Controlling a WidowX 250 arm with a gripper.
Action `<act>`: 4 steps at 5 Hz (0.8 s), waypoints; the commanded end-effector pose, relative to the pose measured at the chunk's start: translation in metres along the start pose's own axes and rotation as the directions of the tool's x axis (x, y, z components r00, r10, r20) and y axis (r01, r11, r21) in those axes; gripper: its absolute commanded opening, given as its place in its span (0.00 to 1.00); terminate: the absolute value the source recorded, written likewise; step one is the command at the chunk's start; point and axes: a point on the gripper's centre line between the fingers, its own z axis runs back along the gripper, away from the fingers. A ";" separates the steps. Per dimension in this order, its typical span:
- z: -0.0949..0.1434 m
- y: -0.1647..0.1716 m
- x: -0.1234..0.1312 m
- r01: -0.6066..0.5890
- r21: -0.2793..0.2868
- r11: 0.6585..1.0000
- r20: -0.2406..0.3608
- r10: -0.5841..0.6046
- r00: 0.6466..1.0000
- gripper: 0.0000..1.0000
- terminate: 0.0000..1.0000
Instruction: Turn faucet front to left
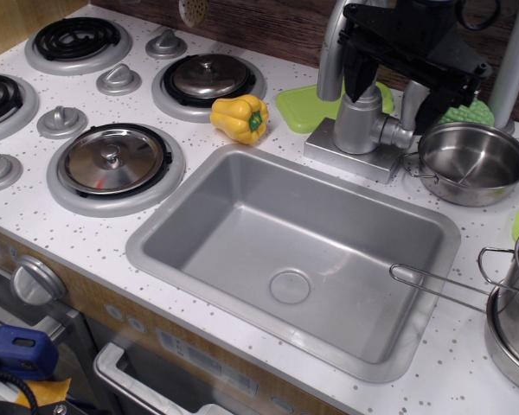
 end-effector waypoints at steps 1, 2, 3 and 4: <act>0.004 0.025 0.009 0.030 -0.006 1.000 0.053 -0.029 0.998 1.00 0.00; -0.001 0.043 0.010 0.066 -0.017 0.998 0.063 -0.064 0.996 1.00 0.00; -0.004 0.056 0.012 0.091 -0.019 0.996 0.069 -0.089 0.994 1.00 0.00; -0.008 0.075 0.016 0.126 -0.025 0.992 0.079 -0.124 0.989 1.00 0.00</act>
